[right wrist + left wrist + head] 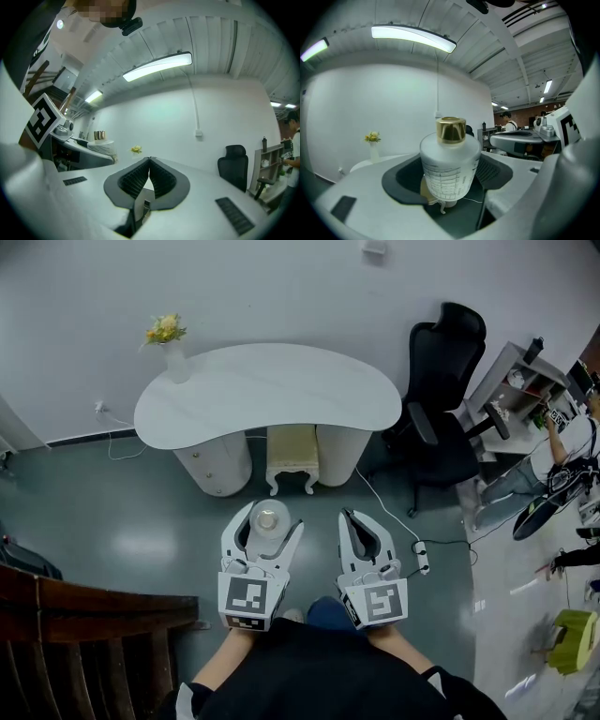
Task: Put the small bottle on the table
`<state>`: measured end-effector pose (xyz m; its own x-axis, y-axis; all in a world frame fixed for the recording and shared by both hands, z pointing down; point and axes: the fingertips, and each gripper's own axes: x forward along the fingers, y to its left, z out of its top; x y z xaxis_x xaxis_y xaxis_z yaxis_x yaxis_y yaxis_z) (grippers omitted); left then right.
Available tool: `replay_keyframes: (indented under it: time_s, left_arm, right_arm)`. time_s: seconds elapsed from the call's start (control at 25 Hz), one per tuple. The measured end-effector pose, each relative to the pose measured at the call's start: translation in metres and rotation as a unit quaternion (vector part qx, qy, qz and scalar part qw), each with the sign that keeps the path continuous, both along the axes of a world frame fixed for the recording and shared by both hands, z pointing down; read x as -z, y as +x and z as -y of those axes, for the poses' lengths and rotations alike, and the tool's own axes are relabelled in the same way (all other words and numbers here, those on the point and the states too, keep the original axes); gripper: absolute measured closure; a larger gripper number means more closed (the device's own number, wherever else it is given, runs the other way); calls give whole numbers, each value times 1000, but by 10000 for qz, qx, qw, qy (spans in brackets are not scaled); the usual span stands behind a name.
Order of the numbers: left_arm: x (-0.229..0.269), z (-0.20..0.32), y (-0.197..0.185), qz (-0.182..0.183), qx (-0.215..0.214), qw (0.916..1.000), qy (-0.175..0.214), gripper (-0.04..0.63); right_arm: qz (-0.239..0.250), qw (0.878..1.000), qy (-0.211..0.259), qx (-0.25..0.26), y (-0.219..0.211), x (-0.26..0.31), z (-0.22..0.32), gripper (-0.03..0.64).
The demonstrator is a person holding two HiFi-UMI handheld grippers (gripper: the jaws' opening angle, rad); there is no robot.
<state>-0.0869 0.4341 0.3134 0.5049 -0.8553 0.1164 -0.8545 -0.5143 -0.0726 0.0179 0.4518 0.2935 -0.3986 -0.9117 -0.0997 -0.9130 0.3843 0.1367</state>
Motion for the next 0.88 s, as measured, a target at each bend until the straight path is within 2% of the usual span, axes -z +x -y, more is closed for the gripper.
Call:
replay_keyframes:
  time_s: [0.44, 0.64, 0.88]
  left_arm:
    - [-11, 48, 7, -97, -9, 9999, -73, 264]
    - [-14, 90, 17, -193, 77, 9995, -242, 264]
    - [-8, 145, 34, -212, 150, 9994, -230, 263]
  right_arm:
    - [32, 10000, 9, 31, 7, -8, 52, 594]
    - [30, 10000, -36, 82, 18, -9, 101, 594]
    - [16, 9997, -98, 242, 32, -7, 163, 594]
